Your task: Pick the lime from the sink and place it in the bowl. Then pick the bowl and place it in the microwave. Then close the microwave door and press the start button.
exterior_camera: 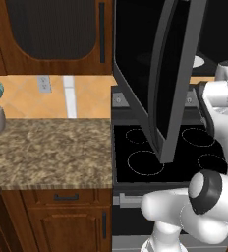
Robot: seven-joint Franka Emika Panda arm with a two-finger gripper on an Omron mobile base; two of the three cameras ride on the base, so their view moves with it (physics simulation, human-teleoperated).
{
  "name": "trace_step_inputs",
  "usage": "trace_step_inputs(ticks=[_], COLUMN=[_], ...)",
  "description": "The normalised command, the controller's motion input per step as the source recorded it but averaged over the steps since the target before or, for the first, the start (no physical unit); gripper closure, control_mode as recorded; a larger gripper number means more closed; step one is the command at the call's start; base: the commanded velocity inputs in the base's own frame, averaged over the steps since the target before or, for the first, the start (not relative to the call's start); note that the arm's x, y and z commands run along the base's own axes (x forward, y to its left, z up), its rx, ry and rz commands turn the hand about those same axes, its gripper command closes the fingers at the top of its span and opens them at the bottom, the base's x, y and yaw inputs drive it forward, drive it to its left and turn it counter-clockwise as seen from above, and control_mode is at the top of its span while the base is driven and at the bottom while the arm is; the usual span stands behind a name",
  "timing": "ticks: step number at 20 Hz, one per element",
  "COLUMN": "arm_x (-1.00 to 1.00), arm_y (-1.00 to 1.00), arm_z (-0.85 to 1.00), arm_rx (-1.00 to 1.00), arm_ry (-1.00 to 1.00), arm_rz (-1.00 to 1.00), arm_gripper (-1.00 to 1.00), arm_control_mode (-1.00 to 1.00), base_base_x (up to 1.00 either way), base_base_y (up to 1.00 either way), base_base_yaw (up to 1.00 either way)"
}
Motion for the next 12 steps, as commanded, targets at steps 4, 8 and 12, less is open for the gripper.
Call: trace_step_inputs(ticks=[4,8,12], arm_x=[-0.07,-0.05,-0.14], arm_y=[0.14,0.0,0.32], arm_z=[0.1,0.03,0.39], arm_rx=[-0.01,-0.01,-0.14], arm_ry=[-0.02,-0.04,-0.28], arm_rz=[0.12,0.0,0.02], arm_gripper=[1.0,1.0,1.0], arm_control_mode=[-1.0,-1.0,-1.0], base_base_x=[0.0,0.0,0.0], base_base_y=[0.0,0.0,0.0], base_base_yaw=[0.0,0.0,0.0])
